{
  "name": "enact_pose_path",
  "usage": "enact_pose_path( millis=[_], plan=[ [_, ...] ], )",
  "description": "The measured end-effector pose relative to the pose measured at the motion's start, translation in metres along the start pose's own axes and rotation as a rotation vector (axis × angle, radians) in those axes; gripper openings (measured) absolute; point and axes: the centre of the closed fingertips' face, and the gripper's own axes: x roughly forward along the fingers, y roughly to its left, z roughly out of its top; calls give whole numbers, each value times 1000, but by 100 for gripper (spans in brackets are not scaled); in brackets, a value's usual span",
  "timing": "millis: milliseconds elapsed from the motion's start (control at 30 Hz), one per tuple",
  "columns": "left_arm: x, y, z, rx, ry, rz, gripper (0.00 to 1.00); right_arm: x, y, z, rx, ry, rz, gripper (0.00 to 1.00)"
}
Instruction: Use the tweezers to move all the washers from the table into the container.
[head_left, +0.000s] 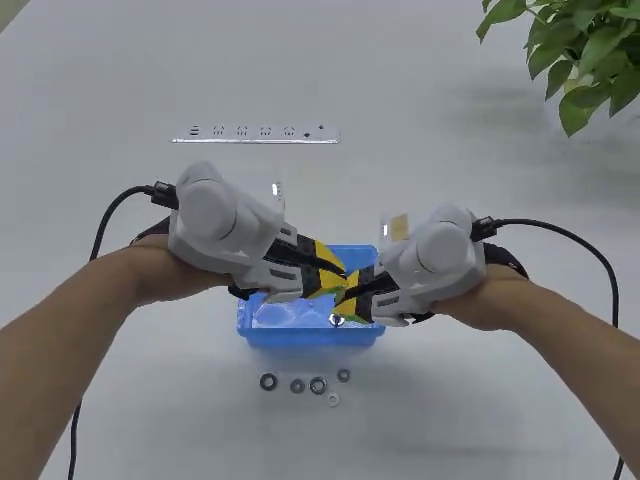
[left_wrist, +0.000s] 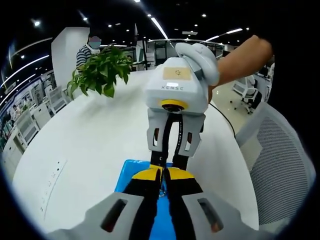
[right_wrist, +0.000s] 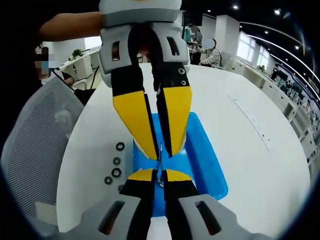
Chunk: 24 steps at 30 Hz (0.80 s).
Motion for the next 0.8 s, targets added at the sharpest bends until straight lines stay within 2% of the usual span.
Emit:
enact_pose_path(
  millis=[467, 800],
  plan=[
    [2, -3, 0, 29, 9, -22, 6, 0, 0, -1, -51, 20, 18, 9],
    [-1, -2, 2, 39, 8, -19, 5, -3, -1, 2, -38, 16, 6, 10]
  ],
)
